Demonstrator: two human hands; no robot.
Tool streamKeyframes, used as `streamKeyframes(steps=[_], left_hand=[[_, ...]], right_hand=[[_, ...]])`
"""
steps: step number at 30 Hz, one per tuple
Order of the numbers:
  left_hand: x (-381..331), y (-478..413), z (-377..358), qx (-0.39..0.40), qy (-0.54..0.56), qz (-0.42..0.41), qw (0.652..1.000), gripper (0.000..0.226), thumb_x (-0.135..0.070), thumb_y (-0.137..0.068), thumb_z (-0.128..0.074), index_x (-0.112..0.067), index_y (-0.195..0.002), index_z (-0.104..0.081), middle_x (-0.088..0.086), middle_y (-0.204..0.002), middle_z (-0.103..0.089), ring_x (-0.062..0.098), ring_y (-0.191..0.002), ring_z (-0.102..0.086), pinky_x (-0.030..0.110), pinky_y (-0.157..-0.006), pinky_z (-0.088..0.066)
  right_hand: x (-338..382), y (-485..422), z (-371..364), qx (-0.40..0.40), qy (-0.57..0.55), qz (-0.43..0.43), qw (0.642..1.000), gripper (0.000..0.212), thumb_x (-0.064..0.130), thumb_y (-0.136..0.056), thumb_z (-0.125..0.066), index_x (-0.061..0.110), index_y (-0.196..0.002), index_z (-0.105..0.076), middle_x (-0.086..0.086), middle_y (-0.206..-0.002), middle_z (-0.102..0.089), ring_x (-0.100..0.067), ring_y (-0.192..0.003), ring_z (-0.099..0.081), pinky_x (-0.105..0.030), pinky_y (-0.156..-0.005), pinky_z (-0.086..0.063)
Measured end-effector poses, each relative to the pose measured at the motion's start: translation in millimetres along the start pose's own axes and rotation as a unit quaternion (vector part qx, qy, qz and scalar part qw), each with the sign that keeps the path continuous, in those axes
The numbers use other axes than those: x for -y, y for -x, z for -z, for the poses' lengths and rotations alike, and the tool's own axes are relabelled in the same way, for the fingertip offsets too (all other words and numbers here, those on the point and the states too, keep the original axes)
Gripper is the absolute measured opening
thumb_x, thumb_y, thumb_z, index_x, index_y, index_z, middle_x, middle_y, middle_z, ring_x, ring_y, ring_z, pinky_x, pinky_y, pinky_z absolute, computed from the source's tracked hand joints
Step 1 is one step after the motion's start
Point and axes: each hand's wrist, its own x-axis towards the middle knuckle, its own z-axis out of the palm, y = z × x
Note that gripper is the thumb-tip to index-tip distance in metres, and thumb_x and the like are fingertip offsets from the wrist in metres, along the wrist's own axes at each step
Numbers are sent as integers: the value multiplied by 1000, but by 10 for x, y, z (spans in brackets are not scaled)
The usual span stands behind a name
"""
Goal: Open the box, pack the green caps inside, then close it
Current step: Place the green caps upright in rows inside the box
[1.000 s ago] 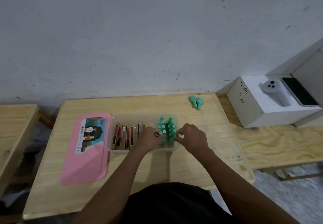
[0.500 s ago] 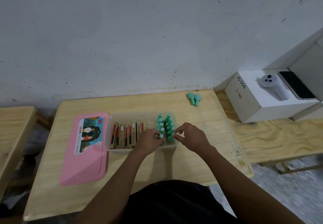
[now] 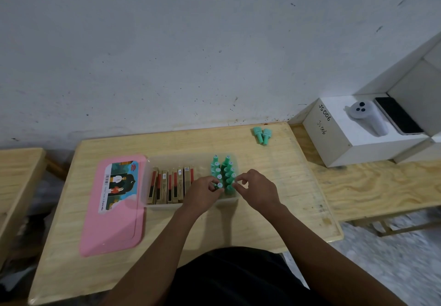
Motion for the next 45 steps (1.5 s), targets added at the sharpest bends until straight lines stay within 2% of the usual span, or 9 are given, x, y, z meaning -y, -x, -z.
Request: streamKeyframes(steps=[7,12,15,19,26,29,34,39,45], left_hand=[[9,-5,9,-5,31,-2,999,23,-28,-79,-73,-21,-101,-69,3,-86,-70,15,-74,-64,26,-68,-49],[35,-8,62,7,38,-16,999,21,-30,-78,-74,-22,-97,-68,1,-84,-71,9,-65,-61,22,-57,-45],[22,-34,136,4,47,-41,998,20,-30,-77,-76,-22,-94,-69,0,-81,-71,10,-62,-57,24,-60,-47],[-142,-107,238,-29,64,-82,994,13,-30,-79,-75,-23,-88,-70,-5,-73,-66,5,-58,-50,19,-58,-44],[-670,-527,171,-70,77,-111,988,10,-31,-86,-67,-21,-83,-70,-7,-70,-64,7,-61,-57,19,-58,-46],[-909,-803,15,-59,94,-94,989,17,-34,-87,-64,-18,-86,-71,-1,-73,-67,20,-67,-64,31,-62,-52],[-1194,-1359,-338,-4,64,-36,997,18,-31,-87,-62,-16,-94,-70,-1,-78,-60,18,-73,-57,24,-66,-41],[-1276,-1906,-693,63,3,45,997,27,-33,-88,-58,-15,-109,-60,1,-86,-60,20,-77,-56,27,-70,-42],[-1265,-2321,-1000,5,-36,119,992,26,-36,-89,-55,-14,-102,-60,9,-110,-67,29,-100,-62,33,-78,-48]], right_hand=[[-20,18,7,-1,-13,5,1000,25,51,-89,-57,36,-106,-69,12,-96,-59,-4,-78,-53,-24,-63,-41],[-83,60,77,-22,-27,5,999,24,52,-90,-55,39,-104,-68,16,-89,-57,-2,-75,-54,-20,-57,-37],[-196,77,148,-37,-39,-14,998,22,51,-91,-54,39,-102,-69,17,-86,-55,-1,-71,-53,-19,-56,-37],[-436,40,267,-51,-84,-64,993,21,45,-93,-55,33,-100,-71,16,-89,-60,-3,-74,-57,-26,-63,-46],[-830,-264,470,-89,-234,-167,954,26,37,-93,-59,19,-107,-73,4,-96,-71,-13,-89,-64,-32,-79,-51],[-978,-449,507,-88,-247,-181,948,25,35,-93,-60,19,-106,-74,4,-99,-72,-14,-93,-64,-33,-85,-51],[-1177,-820,507,-34,-228,-181,956,23,31,-92,-60,19,-107,-73,2,-106,-72,-11,-95,-63,-32,-86,-51],[-1270,-1213,494,33,-191,-171,966,29,36,-92,-59,21,-113,-70,2,-111,-70,-11,-99,-62,-31,-85,-50],[-1332,-1712,428,69,-145,-185,970,32,42,-92,-54,27,-117,-66,4,-117,-68,-16,-103,-63,-35,-83,-53]])
